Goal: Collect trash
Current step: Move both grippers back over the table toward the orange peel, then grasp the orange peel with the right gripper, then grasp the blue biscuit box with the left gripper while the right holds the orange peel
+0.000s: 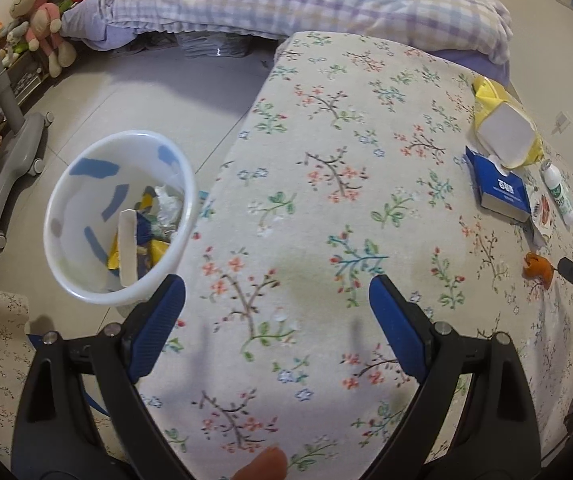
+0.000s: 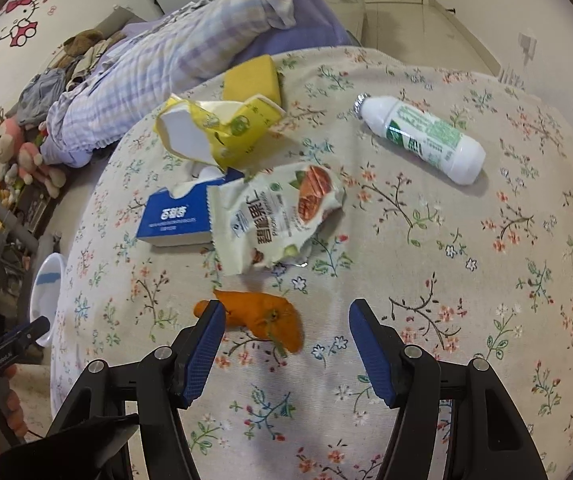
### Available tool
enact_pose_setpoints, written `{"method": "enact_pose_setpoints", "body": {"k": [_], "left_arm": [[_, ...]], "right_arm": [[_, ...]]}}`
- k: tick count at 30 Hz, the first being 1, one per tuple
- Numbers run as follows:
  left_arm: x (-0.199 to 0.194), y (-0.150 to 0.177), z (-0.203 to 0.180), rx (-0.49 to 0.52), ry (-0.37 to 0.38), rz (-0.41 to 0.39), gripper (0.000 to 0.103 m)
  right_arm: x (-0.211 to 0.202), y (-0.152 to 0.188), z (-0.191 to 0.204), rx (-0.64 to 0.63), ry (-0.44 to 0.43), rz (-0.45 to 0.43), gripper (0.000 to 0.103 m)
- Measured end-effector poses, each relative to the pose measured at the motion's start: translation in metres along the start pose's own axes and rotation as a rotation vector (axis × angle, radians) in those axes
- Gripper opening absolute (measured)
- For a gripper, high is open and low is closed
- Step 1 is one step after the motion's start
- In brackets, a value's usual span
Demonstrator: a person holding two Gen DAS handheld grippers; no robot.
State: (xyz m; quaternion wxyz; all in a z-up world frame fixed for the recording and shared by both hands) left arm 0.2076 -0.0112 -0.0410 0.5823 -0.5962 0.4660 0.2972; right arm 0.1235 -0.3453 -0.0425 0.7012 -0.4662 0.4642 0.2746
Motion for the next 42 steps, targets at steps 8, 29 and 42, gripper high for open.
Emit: {"method": "enact_pose_setpoints", "body": {"k": [8,29,42], "left_arm": [[0.009,-0.001,-0.024,0.04,-0.003,0.008,0.093],[0.03,0.009,-0.114,0.301,0.003,0.024,0.093],[0.057,-0.043,-0.187,0.591,0.102,-0.004,0.093]], "right_arm": [[0.022,-0.002,0.009,0.006,-0.042,0.054,0.059],[-0.013,0.001,-0.021,0.068,-0.033,0.026,0.023],[-0.027,0.006,-0.095,0.188,-0.053,0.017,0.023]]}}
Point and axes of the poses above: each gripper's, at about its wrist camera, not at the fingertips, and x roughly the way its jaws point, z to its left, y to its underside, the point moved 1 cm from there along x, roughly the way its jaws point, and after that the axes turned 9 degrees about y, right-handed, at the moved point
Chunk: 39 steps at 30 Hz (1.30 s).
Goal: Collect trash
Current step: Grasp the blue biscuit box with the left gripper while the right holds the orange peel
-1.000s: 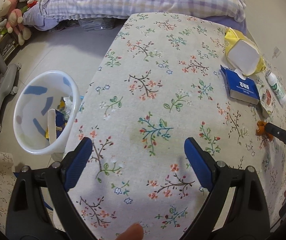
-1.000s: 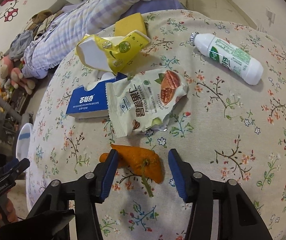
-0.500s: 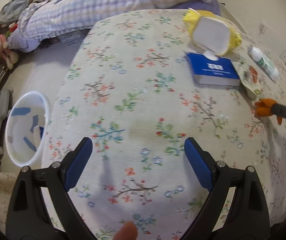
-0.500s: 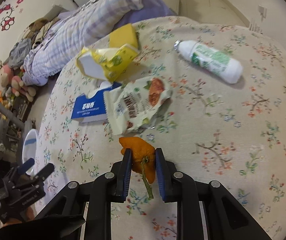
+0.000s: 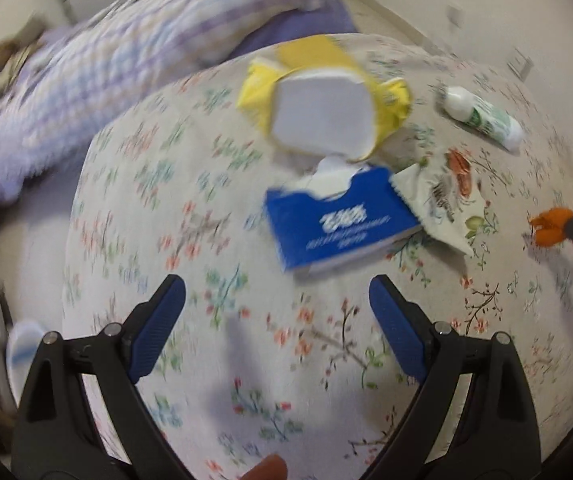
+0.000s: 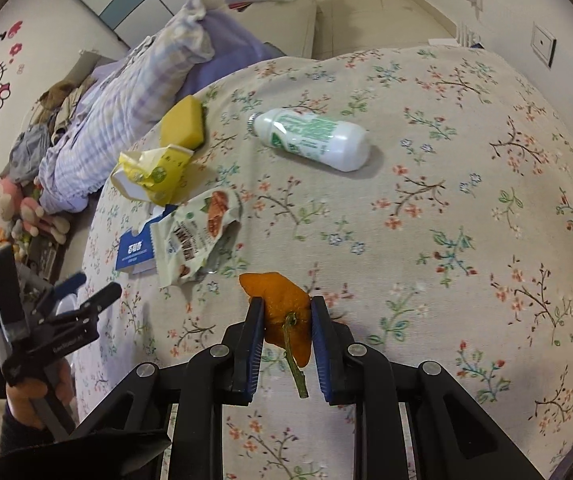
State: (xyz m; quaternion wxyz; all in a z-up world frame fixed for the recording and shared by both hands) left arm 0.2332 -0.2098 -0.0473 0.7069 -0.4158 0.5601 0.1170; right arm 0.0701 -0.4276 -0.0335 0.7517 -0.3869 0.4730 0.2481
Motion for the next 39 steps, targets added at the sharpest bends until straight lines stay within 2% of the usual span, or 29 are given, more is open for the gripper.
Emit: {"method": "enact_pose_setpoints", "body": {"k": [3,12,16,20,23,24,28,30,32,35,39], "left_arm": [[0.009,-0.016,-0.006,0.107,0.05,0.0,0.093],[0.037,-0.045,-0.018,0.241,0.131,0.018,0.093],[0.04,-0.042,-0.027,0.263,0.19,0.073,0.093],[0.039,-0.028,-0.04,0.349,0.184,0.105,0.084],[0.035,-0.023,-0.041,0.337,0.156,0.108,0.066],[0.034,-0.022,-0.042,0.33,0.146,0.105,0.065],[0.031,-0.027,-0.036,0.333,0.093,0.091,0.066],[0.035,-0.03,-0.039,0.379,0.047,0.1,0.079],[0.04,-0.031,-0.04,0.412,0.023,0.112,0.085],[0.047,-0.036,-0.034,0.416,0.05,0.145,0.087],[0.048,-0.039,-0.022,0.371,0.122,0.172,0.088]], "right_arm": [[0.001,-0.001,-0.013,0.015,-0.006,0.011,0.023],[0.012,-0.002,-0.032,0.047,-0.009,0.049,0.023],[0.014,-0.002,-0.033,0.047,-0.007,0.053,0.023],[0.018,-0.004,-0.029,0.045,-0.011,0.06,0.023],[0.017,-0.004,-0.027,0.038,-0.013,0.063,0.023],[0.017,-0.004,-0.025,0.035,-0.013,0.062,0.023],[0.014,-0.002,-0.019,0.033,-0.021,0.057,0.023],[0.013,-0.002,-0.018,0.034,-0.027,0.056,0.023],[0.011,-0.002,-0.017,0.033,-0.028,0.053,0.023],[0.012,-0.002,-0.017,0.027,-0.023,0.05,0.023],[0.016,-0.003,-0.019,0.028,-0.011,0.061,0.023]]}}
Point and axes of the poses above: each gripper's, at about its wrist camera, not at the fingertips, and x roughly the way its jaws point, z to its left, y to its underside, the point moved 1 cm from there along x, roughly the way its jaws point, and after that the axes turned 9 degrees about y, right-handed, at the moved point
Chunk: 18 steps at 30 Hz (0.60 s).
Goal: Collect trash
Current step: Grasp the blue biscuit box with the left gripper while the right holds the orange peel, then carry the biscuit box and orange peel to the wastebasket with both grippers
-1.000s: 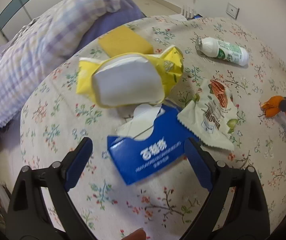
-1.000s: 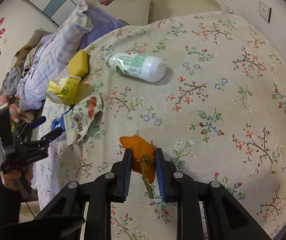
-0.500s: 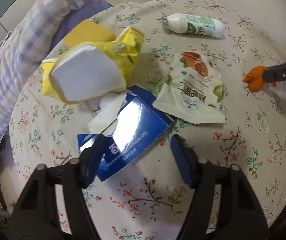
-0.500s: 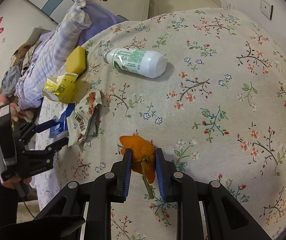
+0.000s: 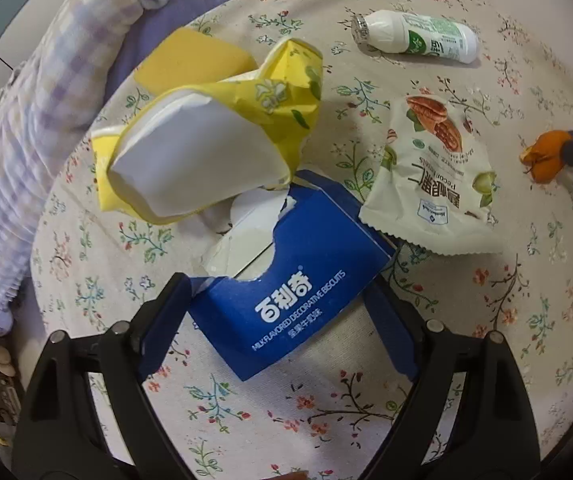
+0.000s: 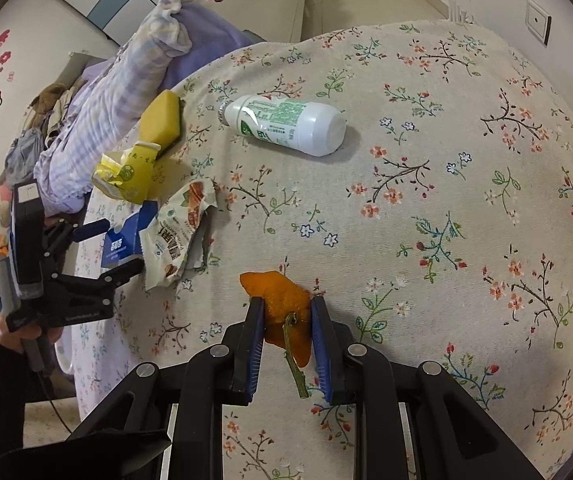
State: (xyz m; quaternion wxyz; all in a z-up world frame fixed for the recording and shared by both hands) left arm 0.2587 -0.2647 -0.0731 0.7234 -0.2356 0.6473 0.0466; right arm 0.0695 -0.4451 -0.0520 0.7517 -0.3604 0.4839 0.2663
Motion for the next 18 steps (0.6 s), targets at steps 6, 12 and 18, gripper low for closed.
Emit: {"method": "enact_pose_setpoints", "body": {"k": [6,12,18], "left_arm": [[-0.007,0.01,-0.008,-0.019,0.09,-0.03,0.058],[-0.02,0.034,-0.027,-0.142,0.121,-0.049,0.042],[-0.047,0.077,-0.033,-0.356,0.118,-0.109,0.042]], "right_arm": [[0.003,-0.002,0.0,0.005,0.003,0.002,0.023],[-0.002,0.0,0.009,-0.012,-0.01,-0.005,0.023],[-0.015,0.006,0.022,-0.041,-0.03,-0.027,0.023]]}}
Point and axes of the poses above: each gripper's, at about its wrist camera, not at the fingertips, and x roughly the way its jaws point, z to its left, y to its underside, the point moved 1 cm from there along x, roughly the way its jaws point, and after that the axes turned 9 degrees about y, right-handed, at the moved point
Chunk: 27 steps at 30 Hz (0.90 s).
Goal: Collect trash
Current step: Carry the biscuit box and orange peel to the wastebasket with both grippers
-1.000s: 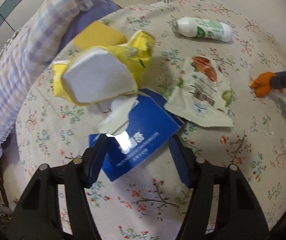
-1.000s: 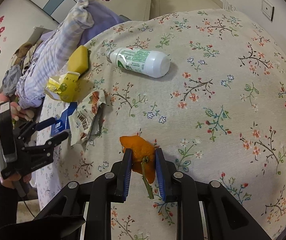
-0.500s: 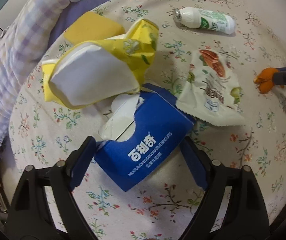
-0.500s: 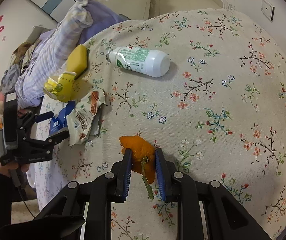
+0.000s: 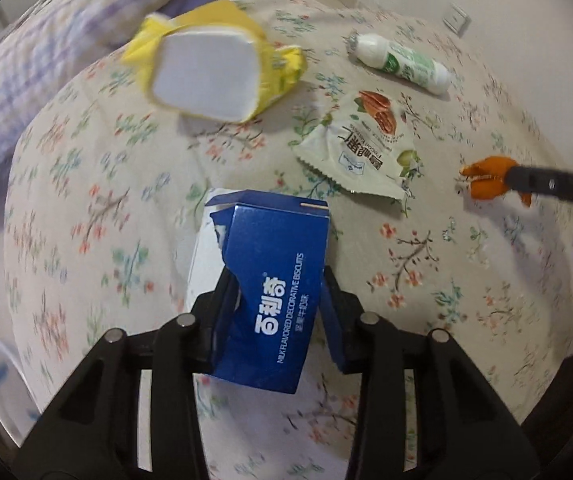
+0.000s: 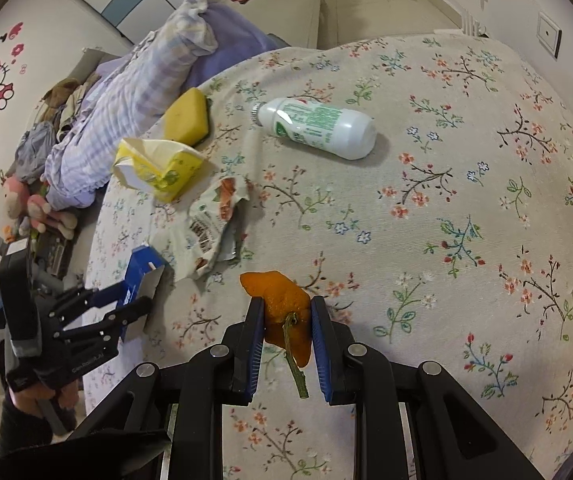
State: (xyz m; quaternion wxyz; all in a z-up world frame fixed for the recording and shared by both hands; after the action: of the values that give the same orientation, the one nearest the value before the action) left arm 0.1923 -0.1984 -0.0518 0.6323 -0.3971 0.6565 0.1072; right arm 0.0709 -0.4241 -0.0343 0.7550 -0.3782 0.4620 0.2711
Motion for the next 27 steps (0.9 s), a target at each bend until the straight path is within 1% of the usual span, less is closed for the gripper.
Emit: {"method": "enact_pose_setpoints", "body": {"k": [3,5,6,8,12,13,14,18,22,27], "left_arm": [[-0.023,0.02,0.008,-0.12,0.006,-0.056,0.042],[-0.038,0.035,0.014,-0.198,-0.004,-0.076,0.042],[-0.041,0.039,0.012,-0.223,-0.008,-0.078,0.042],[-0.057,0.057,0.02,-0.295,-0.008,-0.088,0.042],[-0.075,0.077,0.044,-0.413,0.031,-0.149,0.042],[-0.073,0.077,0.047,-0.433,0.03,-0.157,0.042],[-0.077,0.086,0.053,-0.457,0.02,-0.164,0.042],[-0.09,0.104,0.071,-0.511,-0.004,-0.185,0.042],[-0.109,0.118,0.09,-0.523,-0.066,-0.224,0.042],[-0.124,0.139,0.118,-0.579,-0.072,-0.256,0.042]], "right_arm": [[-0.007,0.006,0.01,-0.031,-0.005,-0.009,0.023],[-0.01,0.01,0.016,-0.048,-0.007,-0.013,0.023],[-0.012,0.013,0.019,-0.057,-0.008,-0.014,0.023],[-0.015,0.017,0.028,-0.077,-0.011,-0.018,0.023],[-0.019,0.024,0.045,-0.11,-0.021,-0.023,0.024],[-0.02,0.026,0.05,-0.119,-0.024,-0.024,0.023],[-0.02,0.028,0.057,-0.129,-0.028,-0.023,0.023],[-0.016,0.035,0.084,-0.17,-0.046,-0.014,0.023],[-0.011,0.041,0.112,-0.212,-0.055,-0.007,0.023],[-0.001,0.048,0.144,-0.236,-0.075,0.015,0.023]]}}
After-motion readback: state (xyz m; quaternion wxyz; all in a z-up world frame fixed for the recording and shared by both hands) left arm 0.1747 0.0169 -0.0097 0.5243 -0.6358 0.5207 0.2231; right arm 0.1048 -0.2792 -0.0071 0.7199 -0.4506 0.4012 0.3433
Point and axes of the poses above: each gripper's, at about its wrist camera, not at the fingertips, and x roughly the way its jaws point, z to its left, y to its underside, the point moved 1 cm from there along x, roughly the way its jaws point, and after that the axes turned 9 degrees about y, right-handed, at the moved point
